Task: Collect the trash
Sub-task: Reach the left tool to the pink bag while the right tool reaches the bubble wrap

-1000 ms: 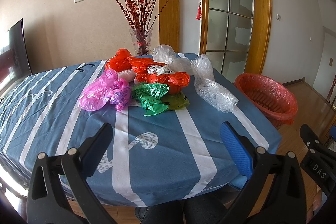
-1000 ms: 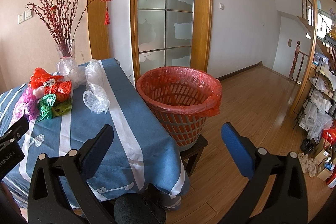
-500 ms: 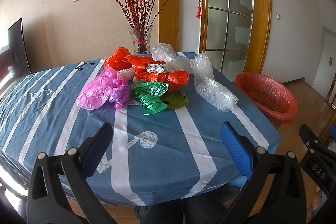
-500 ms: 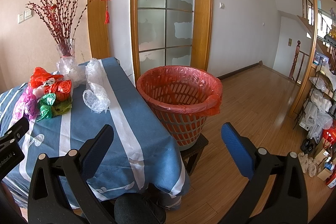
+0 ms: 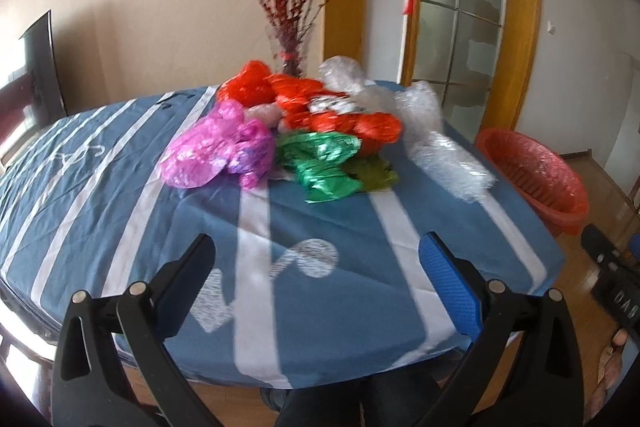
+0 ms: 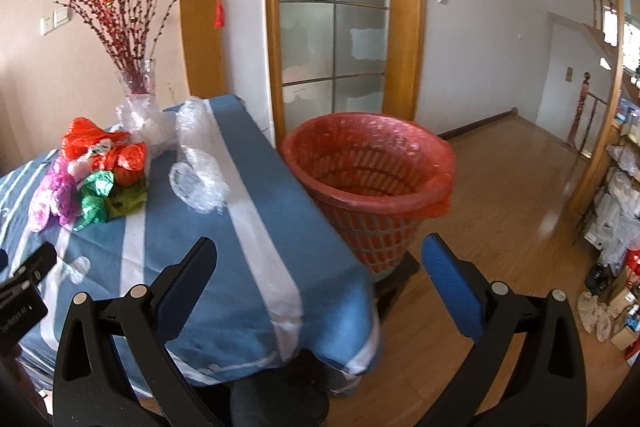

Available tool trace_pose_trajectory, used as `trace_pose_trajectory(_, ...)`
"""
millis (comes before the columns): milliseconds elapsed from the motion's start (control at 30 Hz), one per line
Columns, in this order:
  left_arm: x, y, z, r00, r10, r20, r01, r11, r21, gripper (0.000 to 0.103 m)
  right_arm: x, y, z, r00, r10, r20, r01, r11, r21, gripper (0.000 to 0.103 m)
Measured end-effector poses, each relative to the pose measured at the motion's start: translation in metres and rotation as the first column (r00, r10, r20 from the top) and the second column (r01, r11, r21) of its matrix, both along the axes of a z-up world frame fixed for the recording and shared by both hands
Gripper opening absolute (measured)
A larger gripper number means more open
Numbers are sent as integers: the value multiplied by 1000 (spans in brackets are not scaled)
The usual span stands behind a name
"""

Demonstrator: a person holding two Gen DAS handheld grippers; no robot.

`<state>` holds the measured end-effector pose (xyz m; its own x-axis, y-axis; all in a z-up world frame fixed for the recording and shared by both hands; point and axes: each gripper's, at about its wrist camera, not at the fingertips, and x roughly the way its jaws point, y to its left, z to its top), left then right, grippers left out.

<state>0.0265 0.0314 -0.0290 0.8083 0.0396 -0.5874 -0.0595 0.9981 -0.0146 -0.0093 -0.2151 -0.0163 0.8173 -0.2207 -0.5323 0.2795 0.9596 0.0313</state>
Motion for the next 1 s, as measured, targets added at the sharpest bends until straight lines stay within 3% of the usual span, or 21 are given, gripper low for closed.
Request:
trace_pose_trajectory(233,31,57,-5,989,139,-59,-141,989,-38,99,51,15,4,993,118,-4,-118,990,75,101)
trace_pose_trajectory(433,56,105,-5,972,214,-94,-222,972,-76,99,113,29,-3,979,200,-51,-189,967,170,92)
trace_pose_trajectory(533,69,115,-5,971,215,-101,-224,971,-80,99,145,39,-10,967,237,-94,-218,960,175,83)
trace_pose_trajectory(833,105,124,-6,980,166,-107,-177,978,-107,99,195,56,-29,940,277,-198,-239,951,197,80)
trace_pose_trajectory(1000,125,117,-9,982,144,-120,-158,981,-110,97,208,67,-41,912,308,-272,-271,948,166,59)
